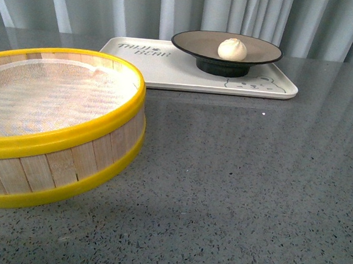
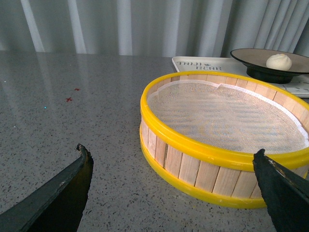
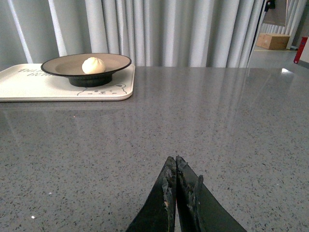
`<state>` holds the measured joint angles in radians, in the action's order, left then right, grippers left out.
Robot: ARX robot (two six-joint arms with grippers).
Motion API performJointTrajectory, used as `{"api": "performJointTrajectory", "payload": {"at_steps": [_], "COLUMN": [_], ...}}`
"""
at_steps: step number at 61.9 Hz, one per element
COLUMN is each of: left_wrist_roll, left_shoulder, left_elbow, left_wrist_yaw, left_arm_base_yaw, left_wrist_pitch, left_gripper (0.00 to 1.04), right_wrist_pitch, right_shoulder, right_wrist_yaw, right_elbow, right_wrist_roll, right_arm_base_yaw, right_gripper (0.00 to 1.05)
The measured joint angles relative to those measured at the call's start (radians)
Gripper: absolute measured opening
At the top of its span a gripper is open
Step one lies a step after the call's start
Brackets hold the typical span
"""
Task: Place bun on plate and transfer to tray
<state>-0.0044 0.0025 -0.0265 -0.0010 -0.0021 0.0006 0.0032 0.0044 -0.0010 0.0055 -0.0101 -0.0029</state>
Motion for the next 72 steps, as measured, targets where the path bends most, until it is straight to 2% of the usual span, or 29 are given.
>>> {"api": "performJointTrajectory", "payload": {"at_steps": [16, 24, 31, 48, 72], "left_wrist_roll": [0.0, 0.0, 0.0, 0.0, 0.0], "left_shoulder": [0.0, 0.0, 0.0, 0.0, 0.0], "left_elbow": [0.0, 0.0, 0.0, 0.0, 0.0], "left_wrist_yaw": [0.0, 0.0, 0.0, 0.0, 0.0], "left_arm_base_yaw": [0.0, 0.0, 0.0, 0.0, 0.0], "left_wrist_pitch": [0.0, 0.0, 0.0, 0.0, 0.0], "left_gripper": [0.98, 0.98, 0.98, 0.98, 0.98], "right_wrist_pitch": [-0.003, -0.003, -0.003, -0.003, -0.003], "right_shoulder": [0.0, 0.0, -0.001, -0.001, -0.001], "right_wrist_yaw": [0.0, 0.0, 0.0, 0.0, 0.0], "right_elbow": [0.0, 0.0, 0.0, 0.0, 0.0], "right_wrist_roll": [-0.001, 0.0, 0.0, 0.0, 0.003], "right_arm_base_yaw": [0.0, 0.0, 0.0, 0.0, 0.0], "right_gripper": [0.02, 0.26, 0.53, 0.97, 0.96]}}
